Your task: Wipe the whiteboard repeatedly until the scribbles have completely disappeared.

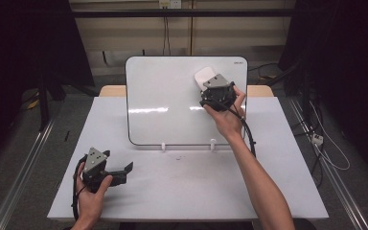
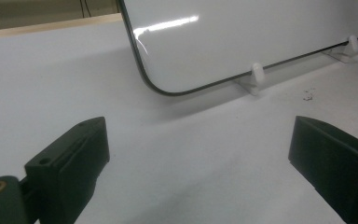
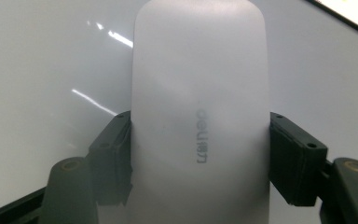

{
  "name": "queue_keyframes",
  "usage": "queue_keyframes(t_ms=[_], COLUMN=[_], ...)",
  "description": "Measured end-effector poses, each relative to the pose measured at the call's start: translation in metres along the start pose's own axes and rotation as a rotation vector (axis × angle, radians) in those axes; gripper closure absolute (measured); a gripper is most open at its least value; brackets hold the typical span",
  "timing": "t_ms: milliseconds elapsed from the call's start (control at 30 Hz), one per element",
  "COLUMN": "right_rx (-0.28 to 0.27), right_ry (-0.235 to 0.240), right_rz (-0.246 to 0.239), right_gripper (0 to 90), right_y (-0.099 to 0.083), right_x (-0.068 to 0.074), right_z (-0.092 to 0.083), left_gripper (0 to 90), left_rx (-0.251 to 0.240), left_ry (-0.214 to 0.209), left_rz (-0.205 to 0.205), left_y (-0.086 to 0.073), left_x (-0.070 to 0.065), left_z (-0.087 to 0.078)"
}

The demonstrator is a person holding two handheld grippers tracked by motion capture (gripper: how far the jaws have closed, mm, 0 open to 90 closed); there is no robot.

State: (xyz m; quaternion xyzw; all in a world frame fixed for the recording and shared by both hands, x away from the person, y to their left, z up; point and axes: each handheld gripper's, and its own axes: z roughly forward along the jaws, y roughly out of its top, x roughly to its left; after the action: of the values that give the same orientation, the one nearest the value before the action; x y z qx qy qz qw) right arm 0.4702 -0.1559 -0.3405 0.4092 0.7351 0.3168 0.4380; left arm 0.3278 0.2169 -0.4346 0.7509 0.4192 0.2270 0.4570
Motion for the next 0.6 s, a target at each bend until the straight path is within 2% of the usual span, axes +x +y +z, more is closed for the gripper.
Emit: queue_keyframes(t_ms=[100, 167, 233, 300, 500, 533, 600], right_rx=[-0.002, 0.005, 0.006, 0.011, 0.028, 0.036, 0.036], right_ry=[0.014, 0.026, 0.012, -0.013, -0.069, -0.085, -0.086], right_rz=[-0.008, 0.010, 0.017, 0.035, 0.177, 0.179, 0.194], right_gripper=[31.5, 31.5, 31.5, 31.5, 31.6, 31.5, 31.5], right_y=[-0.004, -0.004, -0.005, -0.006, -0.013, -0.014, -0.016], right_x=[0.002, -0.002, -0.008, -0.020, -0.076, -0.080, -0.087], right_z=[-0.003, -0.004, -0.003, -0.002, -0.005, -0.005, -0.006], left_gripper=[5.0, 5.0, 5.0, 5.0, 5.0, 5.0, 5.0], left_rx=[0.003, 0.005, 0.002, -0.001, 0.002, 0.002, 0.001], left_ry=[0.004, 0.006, 0.005, 0.003, 0.012, 0.012, 0.012], left_rz=[0.002, 0.003, 0.000, 0.000, -0.014, -0.013, -0.011], left_y=[0.000, 0.000, -0.001, -0.001, -0.003, -0.003, -0.002], left_x=[0.001, 0.001, 0.001, 0.001, 0.004, 0.004, 0.003], left_z=[0.000, 0.000, -0.001, -0.002, -0.004, -0.004, -0.004])
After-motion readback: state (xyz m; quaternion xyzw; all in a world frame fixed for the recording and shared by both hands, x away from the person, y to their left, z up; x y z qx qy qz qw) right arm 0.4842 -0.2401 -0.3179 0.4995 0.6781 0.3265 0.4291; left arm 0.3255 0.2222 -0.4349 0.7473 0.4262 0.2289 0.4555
